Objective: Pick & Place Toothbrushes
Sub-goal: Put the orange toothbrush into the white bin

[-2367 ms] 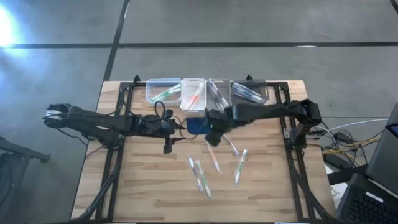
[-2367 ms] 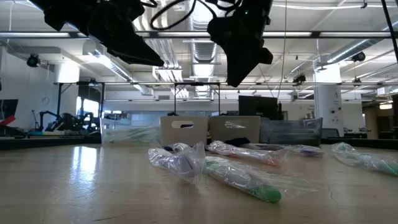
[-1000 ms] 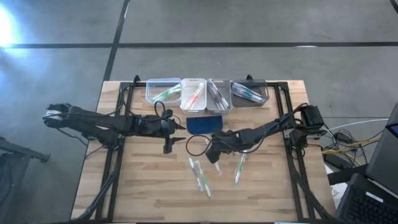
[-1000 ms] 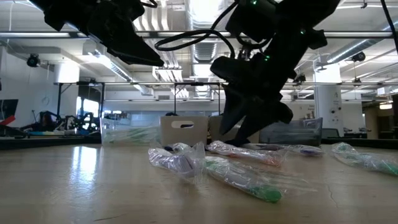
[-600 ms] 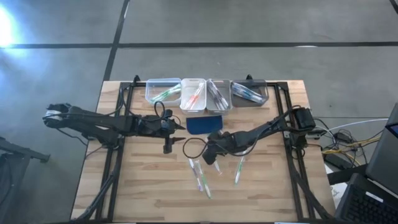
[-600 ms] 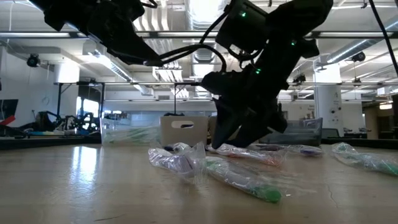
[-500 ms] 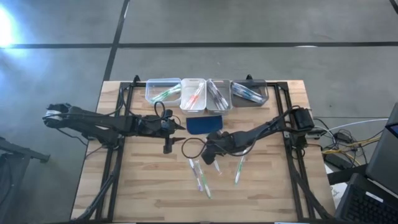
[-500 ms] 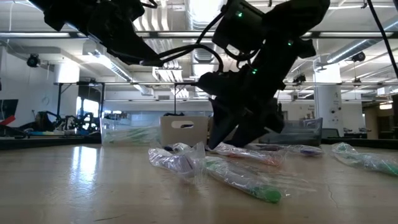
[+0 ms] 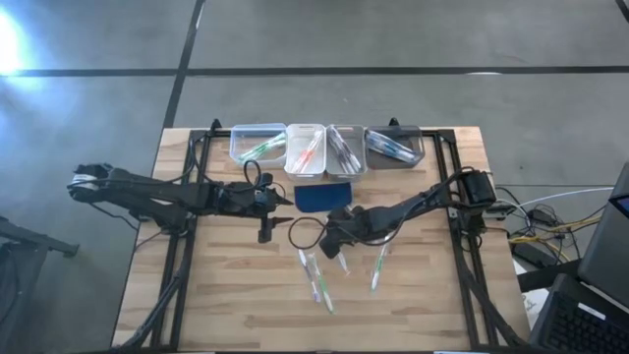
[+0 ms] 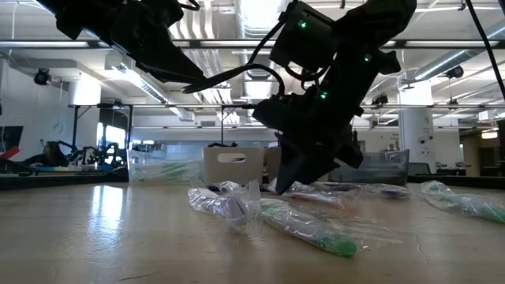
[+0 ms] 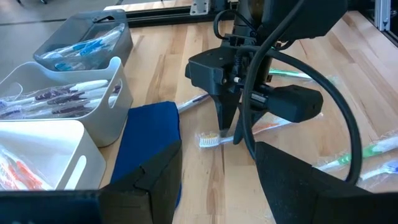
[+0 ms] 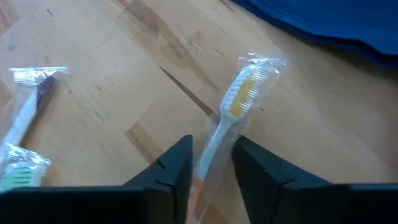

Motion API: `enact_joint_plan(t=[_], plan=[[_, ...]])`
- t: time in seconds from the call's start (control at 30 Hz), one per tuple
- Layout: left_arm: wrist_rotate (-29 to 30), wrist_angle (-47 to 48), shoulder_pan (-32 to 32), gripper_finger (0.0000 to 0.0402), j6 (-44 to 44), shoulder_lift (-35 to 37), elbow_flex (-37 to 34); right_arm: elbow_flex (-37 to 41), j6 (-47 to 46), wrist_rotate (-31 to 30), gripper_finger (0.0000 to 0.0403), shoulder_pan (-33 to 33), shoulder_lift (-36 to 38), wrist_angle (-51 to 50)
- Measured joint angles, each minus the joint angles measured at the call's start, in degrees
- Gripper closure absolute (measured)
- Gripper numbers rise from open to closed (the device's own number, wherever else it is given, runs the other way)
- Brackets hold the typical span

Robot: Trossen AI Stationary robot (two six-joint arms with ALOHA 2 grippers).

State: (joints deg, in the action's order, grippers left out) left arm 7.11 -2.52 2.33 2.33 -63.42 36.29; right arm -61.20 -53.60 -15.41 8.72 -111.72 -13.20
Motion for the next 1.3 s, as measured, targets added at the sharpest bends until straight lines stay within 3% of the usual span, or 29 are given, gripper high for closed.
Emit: enact_joint_plan(t=[0.27, 0.6, 0.93, 1.3], plan=[[0.00, 0.00, 0.00, 0.0195, -0.09, 0.00, 0.00, 1.06, -0.02, -0.96, 0.0386, -0.04, 0.00, -0.12], [0.00, 0.02, 0.00, 0.0195, -0.49, 0.00, 0.00, 0.73, 0.40, -1.06, 0.0391, 0.01, 0.26, -0.37], [-0.02, 0.21, 0.00, 0.0195, -1.41, 0.00, 0.00, 0.80, 4.59, 0.06, 0.0392, 0.34, 7.27, -2.92], [-0.02, 1.25, 0.02, 0.0195, -2.14, 0.00, 0.00, 1.04, 7.67, -7.77, 0.0393, 3.15, 15.79, -6.33]])
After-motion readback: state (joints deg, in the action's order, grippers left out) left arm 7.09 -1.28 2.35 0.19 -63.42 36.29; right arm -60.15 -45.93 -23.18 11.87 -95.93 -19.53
